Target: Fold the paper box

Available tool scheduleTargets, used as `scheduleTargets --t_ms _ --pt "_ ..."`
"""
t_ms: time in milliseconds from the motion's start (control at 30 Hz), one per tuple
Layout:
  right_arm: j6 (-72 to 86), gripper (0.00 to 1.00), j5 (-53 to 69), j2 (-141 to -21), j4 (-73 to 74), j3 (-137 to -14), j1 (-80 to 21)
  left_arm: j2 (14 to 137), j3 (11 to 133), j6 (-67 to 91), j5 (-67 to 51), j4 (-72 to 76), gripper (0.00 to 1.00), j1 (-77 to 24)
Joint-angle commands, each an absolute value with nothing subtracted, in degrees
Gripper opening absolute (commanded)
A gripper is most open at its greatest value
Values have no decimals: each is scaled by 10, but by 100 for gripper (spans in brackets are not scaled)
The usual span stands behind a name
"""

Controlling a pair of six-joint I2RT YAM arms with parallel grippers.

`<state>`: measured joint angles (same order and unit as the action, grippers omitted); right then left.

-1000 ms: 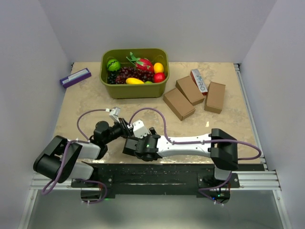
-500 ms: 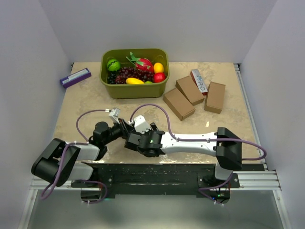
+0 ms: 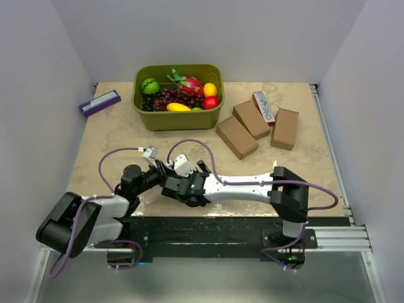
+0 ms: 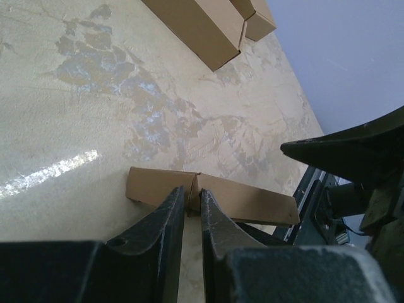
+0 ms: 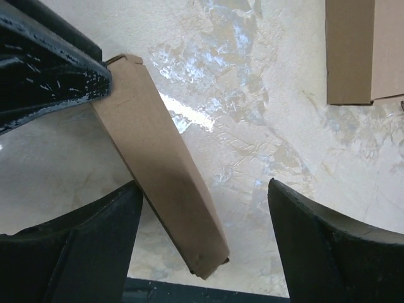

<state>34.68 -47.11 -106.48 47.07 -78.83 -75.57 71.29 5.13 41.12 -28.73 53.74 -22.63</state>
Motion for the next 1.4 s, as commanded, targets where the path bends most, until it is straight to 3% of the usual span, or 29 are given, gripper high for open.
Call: scheduleTargets --t_ms 0,167,233,367,500,600,767,1000,1367 --pt "345 85 -445 -982 455 -793 -755 691 11 370 -266 412 0 -229" --pt "338 88 -387 -919 421 -762 -756 611 18 371 -250 324 1 -229" --pt "323 89 -353 -896 404 -747 -755 584 30 371 -240 295 8 -229" --pt "304 90 -330 -880 361 -720 -756 510 63 364 -219 190 38 -229" --pt "293 88 -345 -905 338 -702 -755 475 147 346 -177 78 55 -222" --pt "283 81 -353 -935 303 -680 -756 470 218 324 -164 5 58 -193" --pt "261 80 -383 -995 274 -673 -758 495 333 260 -214 -89 59 -128" --pt "242 75 -415 -1075 267 -689 -761 519 401 192 -214 -127 60 -55" --pt "282 46 -432 -1150 335 -730 -718 545 443 142 -185 -130 61 -47"
